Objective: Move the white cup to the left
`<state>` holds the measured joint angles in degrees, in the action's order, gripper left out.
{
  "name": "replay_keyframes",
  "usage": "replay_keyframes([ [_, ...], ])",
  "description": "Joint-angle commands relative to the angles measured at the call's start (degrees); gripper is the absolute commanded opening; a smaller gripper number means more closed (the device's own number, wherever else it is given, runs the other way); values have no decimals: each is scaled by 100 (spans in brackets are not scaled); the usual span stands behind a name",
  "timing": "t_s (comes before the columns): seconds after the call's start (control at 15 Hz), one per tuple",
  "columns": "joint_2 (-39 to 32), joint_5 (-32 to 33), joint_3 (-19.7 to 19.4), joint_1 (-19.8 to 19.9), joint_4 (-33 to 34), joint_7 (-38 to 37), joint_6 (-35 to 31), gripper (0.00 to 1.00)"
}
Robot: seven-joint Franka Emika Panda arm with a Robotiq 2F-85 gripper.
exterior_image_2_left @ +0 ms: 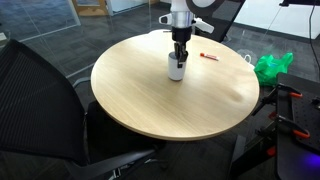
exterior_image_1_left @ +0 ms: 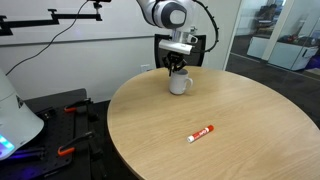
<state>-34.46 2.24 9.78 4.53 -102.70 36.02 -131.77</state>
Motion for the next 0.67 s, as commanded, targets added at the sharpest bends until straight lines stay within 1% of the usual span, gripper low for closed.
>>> replay_keyframes([
  [0.0, 269, 85, 51, -204, -288, 85, 197, 3],
  [0.6, 693, 572, 90, -724, -820, 63, 79, 3],
])
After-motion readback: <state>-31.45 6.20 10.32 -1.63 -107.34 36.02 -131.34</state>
